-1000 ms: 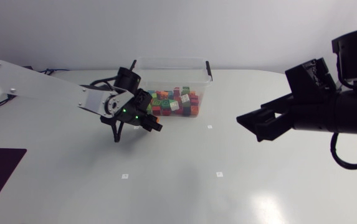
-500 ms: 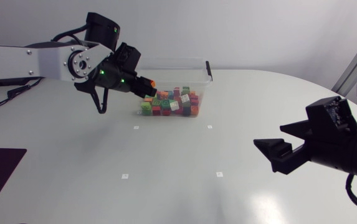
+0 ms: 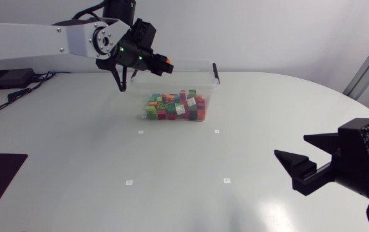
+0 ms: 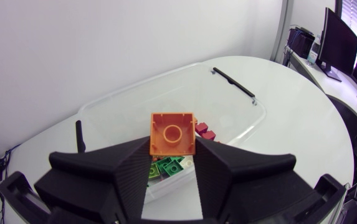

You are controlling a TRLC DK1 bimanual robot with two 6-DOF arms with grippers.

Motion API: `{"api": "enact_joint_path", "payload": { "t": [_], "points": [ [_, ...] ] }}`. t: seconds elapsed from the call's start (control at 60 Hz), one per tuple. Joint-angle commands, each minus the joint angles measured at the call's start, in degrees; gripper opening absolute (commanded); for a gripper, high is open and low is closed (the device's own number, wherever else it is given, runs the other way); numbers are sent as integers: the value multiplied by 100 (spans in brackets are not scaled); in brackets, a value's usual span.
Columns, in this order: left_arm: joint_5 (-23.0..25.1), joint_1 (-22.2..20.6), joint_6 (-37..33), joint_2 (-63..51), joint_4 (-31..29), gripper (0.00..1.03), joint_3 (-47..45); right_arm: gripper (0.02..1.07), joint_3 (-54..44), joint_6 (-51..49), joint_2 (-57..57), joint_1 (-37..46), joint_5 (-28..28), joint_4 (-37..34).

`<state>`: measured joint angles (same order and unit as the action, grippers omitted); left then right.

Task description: Place the duplo bricks in the container

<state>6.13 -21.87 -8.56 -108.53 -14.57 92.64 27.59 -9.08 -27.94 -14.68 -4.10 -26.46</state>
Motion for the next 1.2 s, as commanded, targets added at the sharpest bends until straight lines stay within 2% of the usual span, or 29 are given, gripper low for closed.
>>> {"api": "enact_joint_path", "payload": {
  "t": [0.0, 0.217, 0.267, 0.3, 0.367, 0.417, 0.6, 0.733, 0.833, 0.967, 1.183],
  "points": [
    [-7, -28, 188, -371, -37, 32, 439, 103, -202, -234, 61, 97, 85, 167],
    [-174, 25, 205, -1135, -55, 35, 1292, 103, -430, -331, 237, 255, 190, 334],
    [-218, 33, 205, -1276, -55, 45, 1432, 103, -492, -384, 298, 264, 269, 361],
    [-244, 33, 205, -1364, -73, 55, 1538, 103, -536, -419, 342, 264, 331, 405],
    [-297, 33, 188, -1548, -196, 89, 1775, 103, -606, -481, 360, 316, 357, 475],
    [-349, 33, 153, -1610, -196, 99, 1845, 103, -659, -489, 386, 395, 366, 528],
    [-437, 69, 73, -1452, -222, 99, 1696, 103, -782, -542, 553, 545, 366, 598],
    [-604, 77, -23, -696, -178, 99, 1063, 103, -791, -533, 694, 685, 366, 598],
    [-991, 86, -58, -81, -73, 99, 632, 103, -808, -533, 711, 844, 366, 703],
    [-1290, 209, -94, 869, 305, 99, -71, 103, -940, -533, 703, 976, 366, 985],
    [-1307, 578, -366, 2161, 657, 99, -1275, 103, -1177, -524, 764, 1134, 366, 1301]
  ]
}}
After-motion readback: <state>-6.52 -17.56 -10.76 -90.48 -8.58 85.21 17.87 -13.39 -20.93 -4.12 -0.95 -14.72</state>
